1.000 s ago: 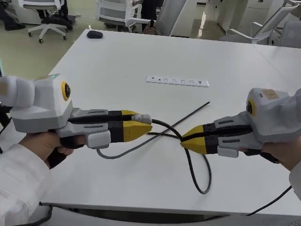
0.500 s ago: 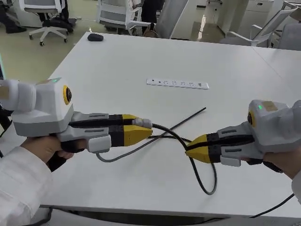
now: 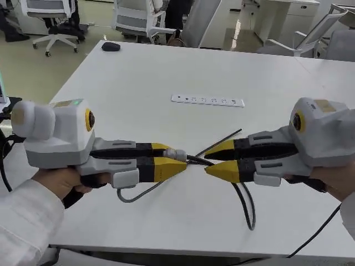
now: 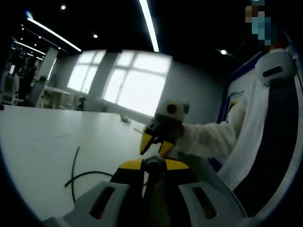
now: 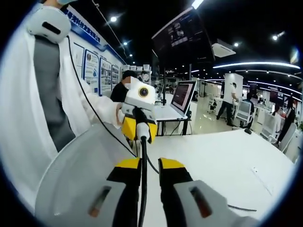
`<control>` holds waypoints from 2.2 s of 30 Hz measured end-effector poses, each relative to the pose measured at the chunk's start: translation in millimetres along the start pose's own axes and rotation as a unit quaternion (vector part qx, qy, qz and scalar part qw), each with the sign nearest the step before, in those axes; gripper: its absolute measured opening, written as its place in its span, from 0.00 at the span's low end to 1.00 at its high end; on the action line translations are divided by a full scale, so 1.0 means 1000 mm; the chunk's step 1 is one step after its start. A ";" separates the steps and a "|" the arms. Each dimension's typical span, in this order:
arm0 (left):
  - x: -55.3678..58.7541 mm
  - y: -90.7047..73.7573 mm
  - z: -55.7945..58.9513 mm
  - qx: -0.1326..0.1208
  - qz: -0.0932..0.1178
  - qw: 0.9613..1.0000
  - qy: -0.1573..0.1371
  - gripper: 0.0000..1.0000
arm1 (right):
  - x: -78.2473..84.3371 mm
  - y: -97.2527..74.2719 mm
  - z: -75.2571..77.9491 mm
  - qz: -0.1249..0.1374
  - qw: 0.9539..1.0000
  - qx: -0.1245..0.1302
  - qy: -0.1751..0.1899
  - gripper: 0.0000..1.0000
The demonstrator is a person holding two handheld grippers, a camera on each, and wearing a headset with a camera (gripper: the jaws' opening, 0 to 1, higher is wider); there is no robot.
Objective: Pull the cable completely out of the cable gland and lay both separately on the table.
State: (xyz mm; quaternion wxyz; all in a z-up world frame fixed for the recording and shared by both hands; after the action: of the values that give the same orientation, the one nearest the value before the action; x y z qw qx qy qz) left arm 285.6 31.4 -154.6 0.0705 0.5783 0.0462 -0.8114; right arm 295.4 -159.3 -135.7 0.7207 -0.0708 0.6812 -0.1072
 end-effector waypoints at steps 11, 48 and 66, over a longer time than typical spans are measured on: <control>0.003 0.008 0.005 0.003 0.005 1.000 -0.007 0.16 | -0.001 0.001 -0.005 -0.008 1.000 -0.013 -0.002 0.07; 0.014 0.007 0.011 -0.041 0.013 0.999 0.005 0.16 | 0.042 -0.018 0.002 -0.047 0.998 -0.028 -0.026 0.03; 0.014 0.005 0.012 -0.043 0.016 0.999 0.003 0.16 | 0.075 -0.030 0.006 -0.085 0.996 -0.016 0.004 0.03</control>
State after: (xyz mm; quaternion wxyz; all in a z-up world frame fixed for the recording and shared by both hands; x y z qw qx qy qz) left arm 271.2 23.6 -164.3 0.1083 0.5782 0.0724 -0.8054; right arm 303.0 -207.1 -200.9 0.7048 -0.1392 0.6775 -0.1574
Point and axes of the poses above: the centre of the closed fingertips' face, and the gripper's own axes: y roughly forward along the fingers, z roughly to its right, x roughly out of its underside, the point moved 9 cm from there along -y, roughly backward along the fingers, and after that the axes turned 3 degrees about x, right-handed, at the moved point
